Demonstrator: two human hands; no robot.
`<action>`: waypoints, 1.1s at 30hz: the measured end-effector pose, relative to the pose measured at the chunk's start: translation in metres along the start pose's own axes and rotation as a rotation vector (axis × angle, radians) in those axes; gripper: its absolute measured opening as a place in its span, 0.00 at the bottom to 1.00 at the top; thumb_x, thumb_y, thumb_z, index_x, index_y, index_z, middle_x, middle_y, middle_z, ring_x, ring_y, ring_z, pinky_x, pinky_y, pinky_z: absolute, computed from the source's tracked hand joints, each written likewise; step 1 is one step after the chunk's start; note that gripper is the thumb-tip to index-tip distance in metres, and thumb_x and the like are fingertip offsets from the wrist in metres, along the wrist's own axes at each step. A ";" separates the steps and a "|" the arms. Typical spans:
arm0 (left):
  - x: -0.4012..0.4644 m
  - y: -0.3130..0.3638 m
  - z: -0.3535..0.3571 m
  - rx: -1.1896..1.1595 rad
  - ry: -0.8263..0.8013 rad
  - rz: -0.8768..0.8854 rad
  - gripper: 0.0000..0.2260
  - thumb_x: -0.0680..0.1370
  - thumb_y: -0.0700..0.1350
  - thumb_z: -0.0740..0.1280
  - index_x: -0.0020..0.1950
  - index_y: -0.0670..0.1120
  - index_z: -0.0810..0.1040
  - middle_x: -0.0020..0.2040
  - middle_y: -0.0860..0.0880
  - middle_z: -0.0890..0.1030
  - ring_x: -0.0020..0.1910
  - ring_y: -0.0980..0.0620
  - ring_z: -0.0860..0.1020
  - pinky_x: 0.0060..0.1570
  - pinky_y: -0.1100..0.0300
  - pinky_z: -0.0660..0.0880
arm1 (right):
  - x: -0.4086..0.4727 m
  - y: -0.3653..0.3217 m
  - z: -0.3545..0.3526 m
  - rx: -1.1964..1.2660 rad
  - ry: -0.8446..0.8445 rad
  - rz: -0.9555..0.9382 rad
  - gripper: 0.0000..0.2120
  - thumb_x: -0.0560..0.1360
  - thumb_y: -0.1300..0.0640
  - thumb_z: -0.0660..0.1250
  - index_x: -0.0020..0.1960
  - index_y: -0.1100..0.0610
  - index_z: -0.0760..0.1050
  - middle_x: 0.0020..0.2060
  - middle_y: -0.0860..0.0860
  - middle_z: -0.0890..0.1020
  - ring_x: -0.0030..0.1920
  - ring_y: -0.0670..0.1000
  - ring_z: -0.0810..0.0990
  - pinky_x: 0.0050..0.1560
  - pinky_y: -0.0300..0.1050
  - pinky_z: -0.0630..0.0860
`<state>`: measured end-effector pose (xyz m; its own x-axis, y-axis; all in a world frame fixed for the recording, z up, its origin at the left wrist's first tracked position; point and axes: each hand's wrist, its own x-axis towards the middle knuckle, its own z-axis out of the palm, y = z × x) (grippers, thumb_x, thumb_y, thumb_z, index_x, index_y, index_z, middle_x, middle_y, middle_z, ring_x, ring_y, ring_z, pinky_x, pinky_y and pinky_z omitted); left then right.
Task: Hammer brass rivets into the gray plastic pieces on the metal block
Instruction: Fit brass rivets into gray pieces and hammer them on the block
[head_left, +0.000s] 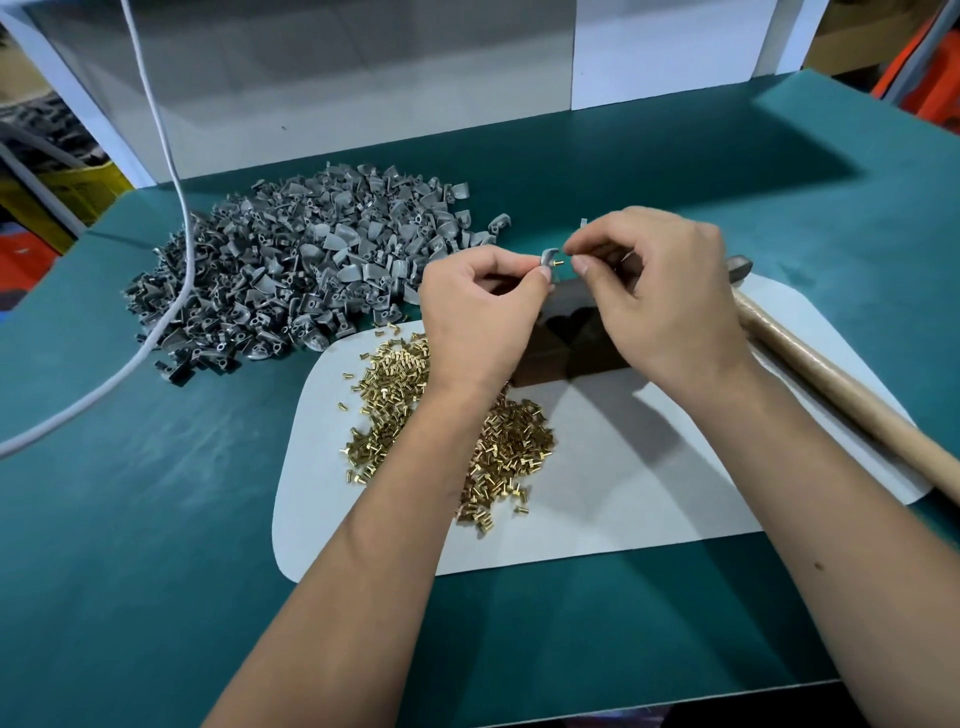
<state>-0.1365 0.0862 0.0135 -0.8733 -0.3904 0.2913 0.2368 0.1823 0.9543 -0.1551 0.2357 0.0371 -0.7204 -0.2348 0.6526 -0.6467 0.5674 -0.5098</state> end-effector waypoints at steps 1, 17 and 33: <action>0.000 0.001 0.000 -0.007 -0.007 0.002 0.02 0.73 0.36 0.76 0.42 0.42 0.86 0.38 0.45 0.87 0.41 0.46 0.87 0.47 0.52 0.84 | 0.000 0.001 0.001 -0.015 0.000 -0.035 0.04 0.75 0.63 0.72 0.49 0.59 0.85 0.43 0.51 0.85 0.46 0.51 0.81 0.50 0.41 0.75; 0.007 0.005 -0.012 -0.328 -0.257 -0.125 0.07 0.77 0.34 0.71 0.53 0.41 0.85 0.49 0.44 0.87 0.50 0.45 0.86 0.56 0.51 0.82 | -0.002 0.006 0.004 0.068 0.068 -0.017 0.02 0.76 0.63 0.70 0.47 0.61 0.82 0.44 0.52 0.82 0.46 0.52 0.78 0.48 0.46 0.75; 0.008 0.001 -0.014 -0.314 -0.340 -0.059 0.09 0.74 0.31 0.74 0.51 0.41 0.87 0.46 0.44 0.88 0.45 0.49 0.86 0.48 0.61 0.82 | -0.001 0.000 0.001 0.097 0.024 0.142 0.03 0.74 0.60 0.72 0.44 0.55 0.85 0.35 0.44 0.83 0.40 0.43 0.81 0.43 0.27 0.71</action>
<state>-0.1376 0.0703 0.0175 -0.9668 -0.0646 0.2472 0.2538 -0.1334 0.9580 -0.1551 0.2349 0.0359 -0.8007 -0.1378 0.5831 -0.5609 0.5144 -0.6487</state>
